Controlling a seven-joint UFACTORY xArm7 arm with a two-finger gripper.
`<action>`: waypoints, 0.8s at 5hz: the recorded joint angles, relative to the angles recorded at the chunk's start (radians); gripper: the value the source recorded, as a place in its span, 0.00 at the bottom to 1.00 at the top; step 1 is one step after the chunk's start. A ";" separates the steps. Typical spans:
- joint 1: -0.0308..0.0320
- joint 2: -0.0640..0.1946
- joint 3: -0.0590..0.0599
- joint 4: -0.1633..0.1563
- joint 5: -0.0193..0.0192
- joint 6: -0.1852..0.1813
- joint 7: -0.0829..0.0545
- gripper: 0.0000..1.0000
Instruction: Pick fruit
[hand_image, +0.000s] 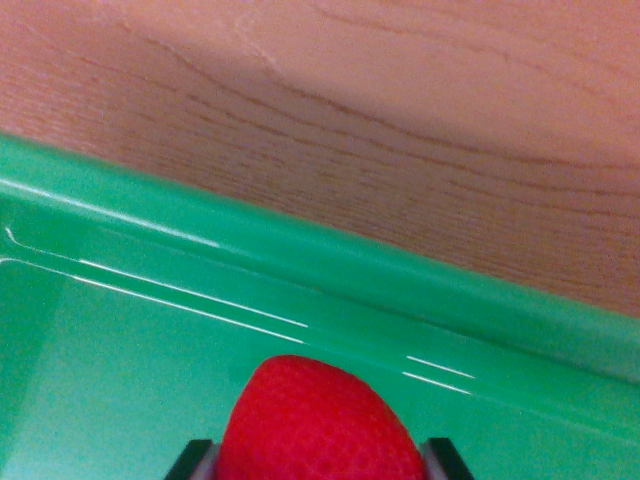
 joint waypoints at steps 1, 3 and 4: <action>0.0001 -0.019 0.000 0.026 -0.0009 0.045 0.001 1.00; 0.0002 -0.038 -0.001 0.053 -0.0019 0.091 0.002 1.00; 0.0002 -0.038 -0.001 0.053 -0.0019 0.091 0.002 1.00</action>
